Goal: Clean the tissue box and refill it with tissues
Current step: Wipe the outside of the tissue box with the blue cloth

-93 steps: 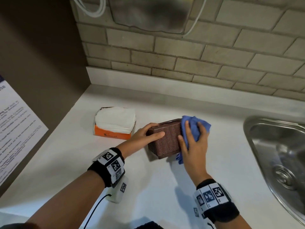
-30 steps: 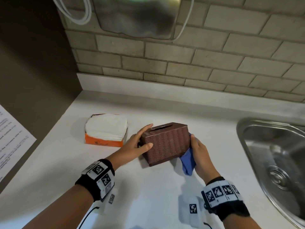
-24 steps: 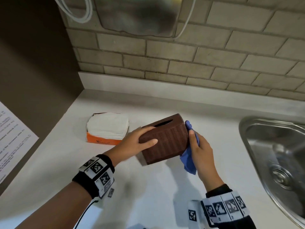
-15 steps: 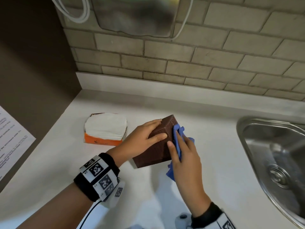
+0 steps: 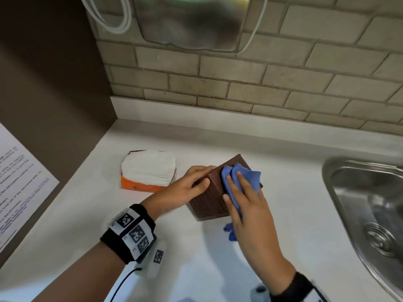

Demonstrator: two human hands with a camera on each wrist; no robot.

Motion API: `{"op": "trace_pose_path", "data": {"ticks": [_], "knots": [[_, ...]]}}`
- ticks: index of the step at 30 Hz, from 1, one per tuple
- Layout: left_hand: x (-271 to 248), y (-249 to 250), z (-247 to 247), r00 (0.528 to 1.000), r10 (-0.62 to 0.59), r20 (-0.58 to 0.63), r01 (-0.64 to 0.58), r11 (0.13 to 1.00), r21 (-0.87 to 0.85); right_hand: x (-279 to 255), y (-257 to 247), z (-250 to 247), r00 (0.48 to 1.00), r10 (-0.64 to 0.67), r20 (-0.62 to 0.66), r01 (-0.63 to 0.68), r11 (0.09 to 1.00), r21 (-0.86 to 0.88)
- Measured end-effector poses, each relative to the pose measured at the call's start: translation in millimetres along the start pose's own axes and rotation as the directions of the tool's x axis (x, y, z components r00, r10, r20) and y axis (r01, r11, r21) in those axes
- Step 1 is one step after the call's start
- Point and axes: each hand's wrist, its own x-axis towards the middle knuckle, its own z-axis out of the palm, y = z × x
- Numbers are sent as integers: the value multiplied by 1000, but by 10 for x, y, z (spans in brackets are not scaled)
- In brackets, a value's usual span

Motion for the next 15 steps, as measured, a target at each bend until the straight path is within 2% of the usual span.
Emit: {"op": "trace_pose_path", "data": {"ticks": [2, 4, 7, 9, 12, 14, 15], "knots": [[55, -17, 39, 998, -6, -64, 3, 999, -37, -69, -37, 137, 999, -37, 7, 37, 991, -125], [109, -4, 127, 988, -9, -157, -10, 993, -119, -62, -33, 223, 999, 18, -29, -23, 978, -207], [143, -6, 244, 946, 43, -320, -56, 998, -31, -3, -22, 219, 998, 4, -65, -21, 965, -262], [138, -12, 254, 942, 61, -330, -76, 997, -33, 109, 112, 150, 1000, -4, -30, -4, 963, -268], [139, 14, 185, 951, 31, -309, -51, 997, -57, 368, 430, 26, 993, 83, -79, -96, 979, -178], [171, 35, 139, 952, 14, -306, -38, 997, -72, 428, 459, 1, 991, 117, -64, -124, 984, -127], [196, 39, 127, 950, 2, -311, -28, 997, -78, 402, 397, 27, 991, 123, -55, -130, 979, -156]]}}
